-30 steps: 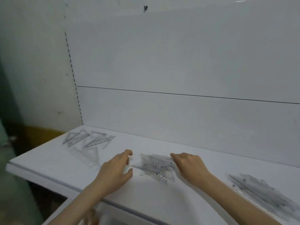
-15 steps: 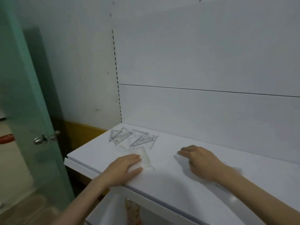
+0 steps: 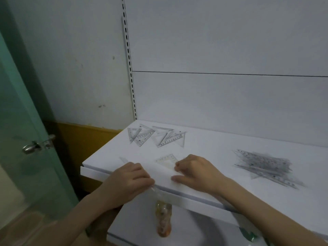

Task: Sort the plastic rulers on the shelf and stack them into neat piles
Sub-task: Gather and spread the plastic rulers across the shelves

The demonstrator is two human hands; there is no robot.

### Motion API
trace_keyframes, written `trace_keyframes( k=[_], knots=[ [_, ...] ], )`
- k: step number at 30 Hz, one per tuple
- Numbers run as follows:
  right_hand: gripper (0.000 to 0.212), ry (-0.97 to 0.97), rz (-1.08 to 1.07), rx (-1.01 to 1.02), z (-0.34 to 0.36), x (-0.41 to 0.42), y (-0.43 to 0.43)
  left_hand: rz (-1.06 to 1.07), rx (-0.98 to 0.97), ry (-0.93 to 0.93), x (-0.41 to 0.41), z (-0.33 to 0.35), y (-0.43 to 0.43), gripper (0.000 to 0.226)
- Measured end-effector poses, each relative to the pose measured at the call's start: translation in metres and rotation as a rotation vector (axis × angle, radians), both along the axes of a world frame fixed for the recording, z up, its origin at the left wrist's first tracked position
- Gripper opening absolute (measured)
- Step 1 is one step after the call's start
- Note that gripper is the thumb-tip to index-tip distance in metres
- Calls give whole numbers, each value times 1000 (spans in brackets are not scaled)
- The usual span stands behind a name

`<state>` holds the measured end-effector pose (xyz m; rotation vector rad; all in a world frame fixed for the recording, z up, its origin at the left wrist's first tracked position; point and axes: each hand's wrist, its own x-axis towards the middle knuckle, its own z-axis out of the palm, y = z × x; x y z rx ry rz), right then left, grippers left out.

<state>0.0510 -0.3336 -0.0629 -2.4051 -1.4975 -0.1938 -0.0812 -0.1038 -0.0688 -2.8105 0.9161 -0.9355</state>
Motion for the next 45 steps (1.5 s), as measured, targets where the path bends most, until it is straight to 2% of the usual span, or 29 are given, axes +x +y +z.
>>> trace_keyframes(
  k=[5,12,15,17,21,29,33,36,39,45],
  knots=[
    [54,19,-2,-9,5,-34,-7,33,-70,-163,1,10,1,18],
    [24,-146,46,-13,7,-62,-7,182,-129,-249,15,18,-6,22],
    [15,-214,40,-24,12,-69,-14,267,-284,-197,20,19,-20,26],
    [18,-265,3,33,14,-69,-27,267,-391,-114,24,21,-32,31],
    [19,-247,-88,181,15,-64,-67,205,-502,48,41,25,-62,54],
    [14,-249,-319,213,21,-48,-173,64,-464,248,88,30,-144,59],
    [12,-209,-446,219,16,-39,-231,120,-446,281,105,40,-196,64],
    [21,-172,-516,188,13,-33,-279,140,-452,307,121,44,-243,60],
    [34,-136,-574,216,11,-30,-333,125,-439,324,134,45,-294,45],
    [39,-127,-760,280,7,-24,-441,71,-482,332,145,40,-379,40]
  ],
)
